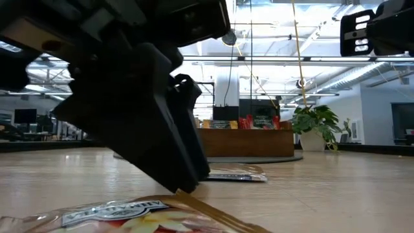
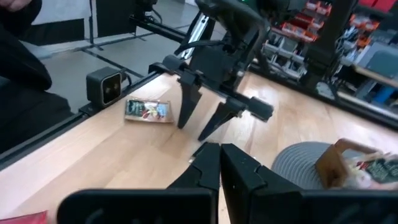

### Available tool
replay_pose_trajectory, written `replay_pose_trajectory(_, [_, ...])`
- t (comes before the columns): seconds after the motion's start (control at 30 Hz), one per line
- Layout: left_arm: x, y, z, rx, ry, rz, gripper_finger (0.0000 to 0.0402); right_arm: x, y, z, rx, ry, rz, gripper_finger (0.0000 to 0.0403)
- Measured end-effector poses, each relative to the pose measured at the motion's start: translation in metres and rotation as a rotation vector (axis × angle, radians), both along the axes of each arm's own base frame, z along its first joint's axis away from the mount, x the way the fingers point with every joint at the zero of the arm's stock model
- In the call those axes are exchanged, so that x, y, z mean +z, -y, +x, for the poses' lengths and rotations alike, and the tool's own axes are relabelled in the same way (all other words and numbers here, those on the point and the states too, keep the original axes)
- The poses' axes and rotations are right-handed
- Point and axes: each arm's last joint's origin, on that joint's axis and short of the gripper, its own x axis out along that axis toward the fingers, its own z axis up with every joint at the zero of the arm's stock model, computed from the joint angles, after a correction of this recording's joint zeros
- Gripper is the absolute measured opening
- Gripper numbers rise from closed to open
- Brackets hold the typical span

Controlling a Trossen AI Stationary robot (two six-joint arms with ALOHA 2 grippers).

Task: Pick & Place Tea
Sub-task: Put the brown tea bag into the left section of the wooden organizer

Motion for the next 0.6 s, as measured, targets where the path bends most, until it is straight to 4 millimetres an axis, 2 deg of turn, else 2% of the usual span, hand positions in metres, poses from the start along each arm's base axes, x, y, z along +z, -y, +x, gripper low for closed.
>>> replay_pose_trajectory(0.2, [0.0000, 0.0022, -0.0016, -0.005, -0.002, 0.000, 0.0182, 0.0057, -0.0003, 0.0011, 0.001, 0.051, 0.024, 0.0004])
replay_pose_trajectory(0.6, [-0.0001, 0.0028, -0.0035, -0.004, -0.012, 0.017, 0.0182, 0.0005, 0.0003, 0.0004, -0.007, -0.004, 0.027, 0.0004])
